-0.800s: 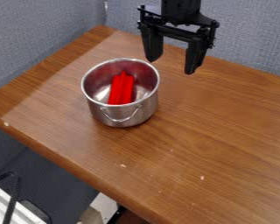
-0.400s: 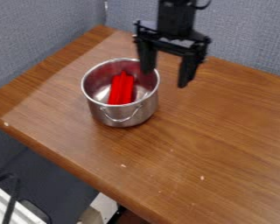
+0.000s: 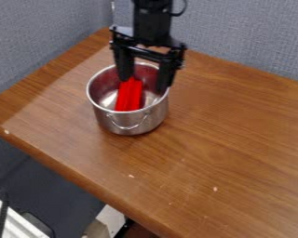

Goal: Move the red object from the metal pot to the table

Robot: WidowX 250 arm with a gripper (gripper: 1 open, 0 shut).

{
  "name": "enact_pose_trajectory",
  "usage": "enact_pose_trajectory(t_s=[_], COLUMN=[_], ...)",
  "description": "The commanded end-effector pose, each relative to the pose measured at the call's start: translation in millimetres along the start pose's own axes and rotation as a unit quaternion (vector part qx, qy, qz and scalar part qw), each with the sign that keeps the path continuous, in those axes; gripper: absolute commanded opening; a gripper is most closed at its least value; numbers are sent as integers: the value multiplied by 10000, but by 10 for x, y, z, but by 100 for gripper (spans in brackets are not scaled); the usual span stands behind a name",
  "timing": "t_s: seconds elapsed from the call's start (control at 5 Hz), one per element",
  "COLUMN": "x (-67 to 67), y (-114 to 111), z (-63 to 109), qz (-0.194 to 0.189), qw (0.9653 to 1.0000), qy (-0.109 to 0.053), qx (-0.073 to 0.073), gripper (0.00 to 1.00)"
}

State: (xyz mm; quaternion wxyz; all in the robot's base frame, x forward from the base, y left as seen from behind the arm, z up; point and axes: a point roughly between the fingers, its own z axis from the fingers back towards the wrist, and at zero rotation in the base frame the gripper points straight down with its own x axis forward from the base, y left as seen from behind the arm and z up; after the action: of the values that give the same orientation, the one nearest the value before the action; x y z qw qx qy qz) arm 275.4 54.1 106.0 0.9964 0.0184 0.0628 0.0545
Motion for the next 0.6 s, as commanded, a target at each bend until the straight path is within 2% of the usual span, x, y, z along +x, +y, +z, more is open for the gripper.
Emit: enact_pose_trajectory(t_s=[0.0, 0.4], x=[-5, -7], y=[177, 280], z=[123, 13], qz=[133, 213], qw=[9993, 9992], qy=[-336, -331], qx=[53, 20], gripper=[100, 100])
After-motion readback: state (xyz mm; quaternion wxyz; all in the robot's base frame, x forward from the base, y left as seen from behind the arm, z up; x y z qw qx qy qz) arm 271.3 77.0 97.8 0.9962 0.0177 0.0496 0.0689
